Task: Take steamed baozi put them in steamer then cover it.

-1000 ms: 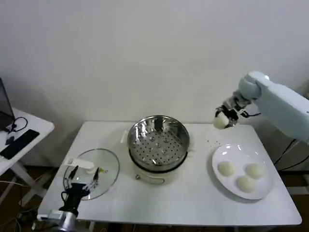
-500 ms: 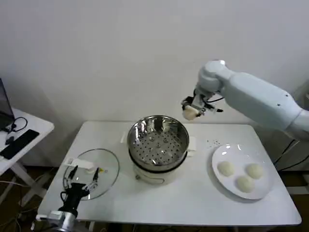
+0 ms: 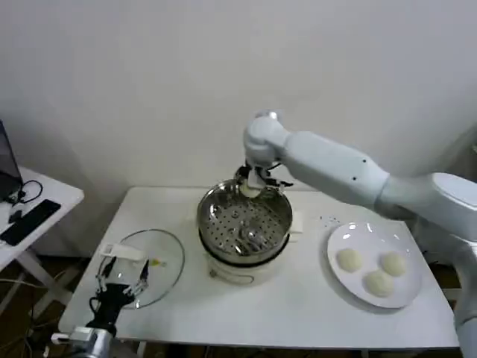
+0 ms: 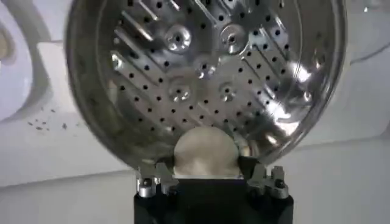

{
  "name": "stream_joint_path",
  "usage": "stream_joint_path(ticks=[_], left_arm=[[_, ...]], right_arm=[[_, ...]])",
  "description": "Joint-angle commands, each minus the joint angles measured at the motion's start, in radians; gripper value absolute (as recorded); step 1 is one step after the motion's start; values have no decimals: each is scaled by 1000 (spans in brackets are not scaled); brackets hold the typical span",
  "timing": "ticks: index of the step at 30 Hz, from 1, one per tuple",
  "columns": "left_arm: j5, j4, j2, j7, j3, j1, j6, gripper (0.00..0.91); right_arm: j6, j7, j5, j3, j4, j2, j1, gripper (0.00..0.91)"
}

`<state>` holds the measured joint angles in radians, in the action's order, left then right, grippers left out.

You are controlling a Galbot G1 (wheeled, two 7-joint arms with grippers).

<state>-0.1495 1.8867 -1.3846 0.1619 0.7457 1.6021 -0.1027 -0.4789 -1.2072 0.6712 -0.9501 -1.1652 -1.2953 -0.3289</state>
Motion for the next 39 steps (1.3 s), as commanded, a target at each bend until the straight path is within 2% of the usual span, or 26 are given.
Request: stream_joint_path(ticks=[1, 23, 24, 27, 39], left_arm=[[-2, -7, 2, -1, 1, 2, -5, 907], [-3, -20, 0, -2, -2, 1, -6, 907], [-3, -20, 0, -2, -2, 1, -6, 907], [-3, -23, -1, -2, -3, 1, -8, 907], [-3, -14, -7, -3, -2, 4, -6, 907]], right_arm=[[-13, 2, 53, 0, 35, -56, 43, 756], [-46, 15, 127, 36, 87, -61, 96, 766], [-46, 15, 127, 37, 90, -60, 96, 776], [-46, 16, 128, 37, 94, -60, 98, 907], [-73, 6, 108, 34, 72, -58, 68, 907]])
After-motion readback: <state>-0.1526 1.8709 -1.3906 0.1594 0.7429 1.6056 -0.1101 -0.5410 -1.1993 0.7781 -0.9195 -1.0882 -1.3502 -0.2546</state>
